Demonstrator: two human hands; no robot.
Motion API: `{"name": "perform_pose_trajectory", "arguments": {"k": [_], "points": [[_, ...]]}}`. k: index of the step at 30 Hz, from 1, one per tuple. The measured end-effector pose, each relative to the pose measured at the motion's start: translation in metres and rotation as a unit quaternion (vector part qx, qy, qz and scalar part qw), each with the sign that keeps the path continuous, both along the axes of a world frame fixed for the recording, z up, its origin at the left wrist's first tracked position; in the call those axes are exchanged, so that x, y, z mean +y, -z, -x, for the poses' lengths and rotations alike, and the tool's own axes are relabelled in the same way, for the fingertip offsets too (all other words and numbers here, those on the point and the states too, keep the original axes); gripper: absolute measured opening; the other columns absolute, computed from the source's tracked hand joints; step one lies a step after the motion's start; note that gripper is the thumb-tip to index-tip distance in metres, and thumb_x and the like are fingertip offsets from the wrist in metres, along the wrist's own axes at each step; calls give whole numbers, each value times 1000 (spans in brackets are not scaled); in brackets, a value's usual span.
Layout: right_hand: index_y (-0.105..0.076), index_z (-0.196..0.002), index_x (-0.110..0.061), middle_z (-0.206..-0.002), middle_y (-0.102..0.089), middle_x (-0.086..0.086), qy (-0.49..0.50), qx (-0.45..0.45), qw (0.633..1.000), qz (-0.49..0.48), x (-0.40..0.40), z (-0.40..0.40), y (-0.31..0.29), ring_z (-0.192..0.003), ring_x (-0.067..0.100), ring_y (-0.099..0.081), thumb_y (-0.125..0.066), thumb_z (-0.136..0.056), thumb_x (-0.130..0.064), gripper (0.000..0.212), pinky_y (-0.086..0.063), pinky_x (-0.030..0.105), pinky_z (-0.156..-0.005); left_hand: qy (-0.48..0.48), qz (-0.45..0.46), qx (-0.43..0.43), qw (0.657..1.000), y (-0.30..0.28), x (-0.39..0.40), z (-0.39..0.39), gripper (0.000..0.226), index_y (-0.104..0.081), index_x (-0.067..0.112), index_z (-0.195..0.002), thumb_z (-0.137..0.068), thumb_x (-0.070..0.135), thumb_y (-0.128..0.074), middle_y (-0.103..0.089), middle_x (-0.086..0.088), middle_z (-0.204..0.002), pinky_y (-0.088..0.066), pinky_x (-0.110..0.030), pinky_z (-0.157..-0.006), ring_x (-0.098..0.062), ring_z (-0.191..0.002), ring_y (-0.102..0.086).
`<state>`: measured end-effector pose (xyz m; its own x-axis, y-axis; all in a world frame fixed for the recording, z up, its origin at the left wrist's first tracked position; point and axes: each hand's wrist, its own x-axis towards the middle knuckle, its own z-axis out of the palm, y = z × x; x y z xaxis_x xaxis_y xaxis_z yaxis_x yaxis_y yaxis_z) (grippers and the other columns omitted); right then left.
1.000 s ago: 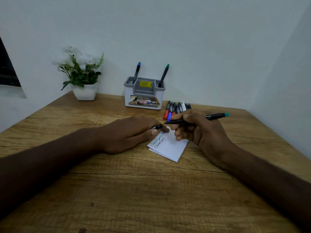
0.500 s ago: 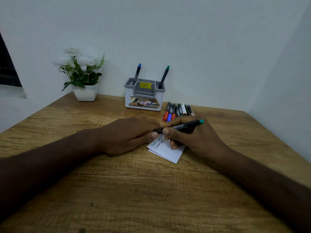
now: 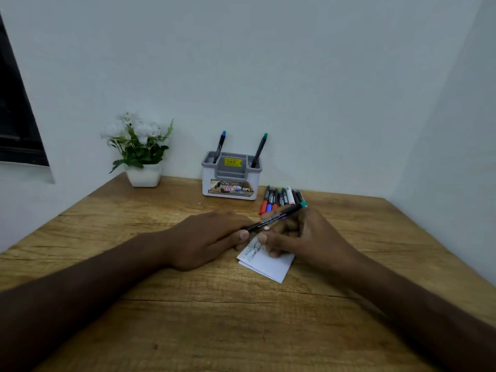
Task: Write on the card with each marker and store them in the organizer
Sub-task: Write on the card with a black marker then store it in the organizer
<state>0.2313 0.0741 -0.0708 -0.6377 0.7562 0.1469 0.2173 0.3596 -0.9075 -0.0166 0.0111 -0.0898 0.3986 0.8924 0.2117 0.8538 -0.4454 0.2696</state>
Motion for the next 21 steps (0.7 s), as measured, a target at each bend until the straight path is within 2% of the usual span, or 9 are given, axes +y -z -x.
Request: {"name": "perform_pose_trajectory", "arguments": {"k": [2, 5, 9, 12, 15, 17, 18, 21], "points": [[-74, -107, -16, -94, -82, 7, -13, -53, 998, -45, 4, -7, 2, -86, 19, -79, -90, -84, -22, 29, -66, 35, -82, -8, 6, -61, 998, 0, 0, 2, 34, -56, 34, -131, -113, 43, -29, -62, 22, -120, -47, -31, -98, 2, -112, -56], [-78, -98, -20, -94, -80, 2, -37, -105, 990, -87, 4, -10, 8, -81, 5, -74, -88, -86, -20, 16, -59, 21, -75, -31, -16, -185, 982, -3, 0, 2, 30, -48, 30, -139, -113, 33, -34, -70, 23, -123, -46, -22, -98, 3, -117, -63], [-79, -92, -24, -90, -80, -5, -29, -96, 986, -133, 2, -8, 11, -79, 6, -73, -86, -89, -22, 9, -57, 18, -72, -114, -19, -359, 926, -11, 4, 0, 22, -51, 21, -120, -115, 29, -31, -79, 11, -113, -49, -31, -103, -2, -116, -68], [-79, -90, -23, -88, -79, -9, -44, -90, 984, -145, 2, -9, 12, -78, 6, -72, -84, -91, -20, 6, -55, 18, -70, -196, -151, -364, 898, -23, 17, 2, 37, -68, 21, -105, -114, 37, -35, -78, 11, -106, -53, -36, -98, -5, -106, -69], [-79, -89, -25, -88, -79, -11, -54, -87, 982, -161, 1, -11, 13, -79, 5, -72, -82, -93, -22, 6, -54, 17, -71, -289, -257, -343, 856, -42, 43, 13, 32, -76, 33, -110, -110, 42, -45, -72, 12, -104, -50, -33, -81, -8, -95, -63], [-79, -89, -25, -88, -79, -12, -54, -88, 980, -172, 1, -13, 13, -81, 4, -72, -82, -93, -23, 6, -53, 15, -71, -332, -241, -392, 824, -59, 64, 22, 31, -78, 32, -118, -107, 45, -52, -73, 10, -105, -49, -29, -81, -9, -92, -62], [-79, -88, -26, -88, -79, -13, -55, -88, 979, -177, 1, -14, 13, -81, 4, -72, -82, -93, -23, 6, -53, 14, -71, -349, -228, -404, 814, -66, 74, 26, 31, -78, 28, -117, -106, 45, -55, -73, 7, -99, -49, -28, -80, -8, -89, -63], [-79, -88, -26, -89, -79, -14, -61, -85, 978, -179, 2, -15, 14, -82, 4, -73, -82, -93, -23, 7, -54, 15, -72, -392, -255, -310, 828, -77, 99, 40, 32, -80, 12, -97, -104, 37, -61, -70, -1, -76, -48, -29, -78, -13, -72, -61]]}}
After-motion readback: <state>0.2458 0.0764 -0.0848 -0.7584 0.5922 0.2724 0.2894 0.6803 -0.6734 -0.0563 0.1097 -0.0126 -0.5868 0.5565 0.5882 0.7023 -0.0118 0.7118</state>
